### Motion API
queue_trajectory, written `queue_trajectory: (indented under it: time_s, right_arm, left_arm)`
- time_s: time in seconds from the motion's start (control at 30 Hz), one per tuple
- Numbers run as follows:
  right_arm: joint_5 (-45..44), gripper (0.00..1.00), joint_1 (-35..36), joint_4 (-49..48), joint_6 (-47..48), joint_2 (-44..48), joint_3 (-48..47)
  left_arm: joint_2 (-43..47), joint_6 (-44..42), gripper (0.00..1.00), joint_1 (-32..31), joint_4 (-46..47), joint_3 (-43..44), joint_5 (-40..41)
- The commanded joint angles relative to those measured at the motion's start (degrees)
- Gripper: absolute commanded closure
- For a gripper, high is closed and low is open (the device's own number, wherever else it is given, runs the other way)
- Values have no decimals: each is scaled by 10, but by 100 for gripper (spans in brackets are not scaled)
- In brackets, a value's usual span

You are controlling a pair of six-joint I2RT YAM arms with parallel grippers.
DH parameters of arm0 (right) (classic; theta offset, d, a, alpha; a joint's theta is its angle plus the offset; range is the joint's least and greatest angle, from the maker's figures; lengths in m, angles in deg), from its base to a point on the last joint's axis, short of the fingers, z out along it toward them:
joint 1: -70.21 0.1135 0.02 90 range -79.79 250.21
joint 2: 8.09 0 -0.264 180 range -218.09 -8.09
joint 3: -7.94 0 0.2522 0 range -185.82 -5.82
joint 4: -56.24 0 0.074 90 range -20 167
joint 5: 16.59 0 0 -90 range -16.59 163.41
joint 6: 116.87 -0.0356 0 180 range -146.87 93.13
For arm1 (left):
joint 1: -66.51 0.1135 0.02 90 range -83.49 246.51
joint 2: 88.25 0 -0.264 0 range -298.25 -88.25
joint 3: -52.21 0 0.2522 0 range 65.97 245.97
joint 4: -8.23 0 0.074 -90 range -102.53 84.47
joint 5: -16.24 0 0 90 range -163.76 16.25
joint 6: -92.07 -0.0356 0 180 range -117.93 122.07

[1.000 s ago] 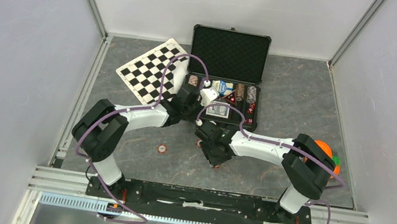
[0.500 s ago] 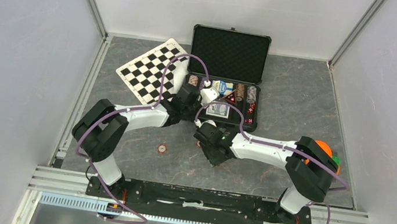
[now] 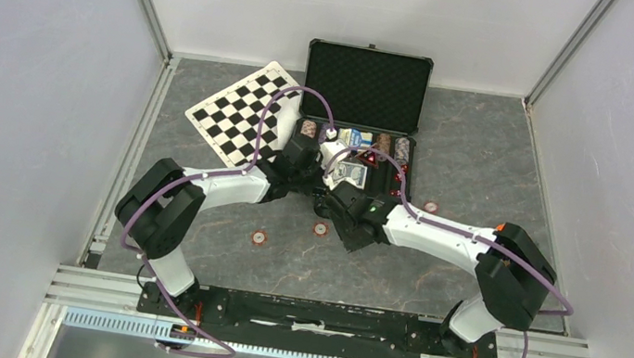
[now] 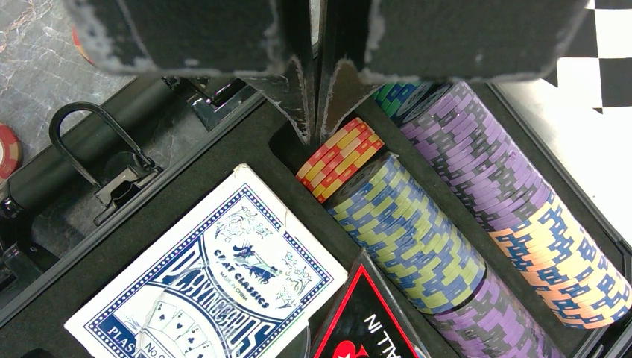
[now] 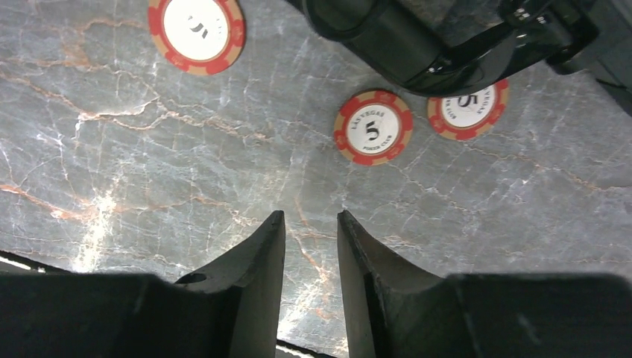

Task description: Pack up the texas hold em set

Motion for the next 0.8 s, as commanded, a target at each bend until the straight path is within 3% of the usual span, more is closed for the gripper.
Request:
queue_trajectory:
  time_s: [0.0, 0.23, 0.33, 0.43, 0.63, 0.77]
  right_arm:
    - [-3, 60, -17, 3, 17, 21, -27]
    - [-10, 32, -123, -10, 40, 95, 26]
    - [-94, 2, -189, 3, 32, 132, 33]
    - [-177, 2, -249, 12, 13, 168, 40]
    - [-65, 2, -439, 47, 38, 110, -46]
    - [-7, 2, -518, 43, 22, 53, -83]
  left_arm:
    - [-2, 12, 94, -3, 4, 18, -11]
    - [-3, 13, 94, -3, 4, 19, -11]
    - [-4, 14, 94, -3, 4, 19, -11]
    - [-3, 16, 94, -3, 5, 19, -11]
    - [-7, 22, 94, -3, 11, 18, -31]
    - [-7, 21, 94, -3, 13, 17, -27]
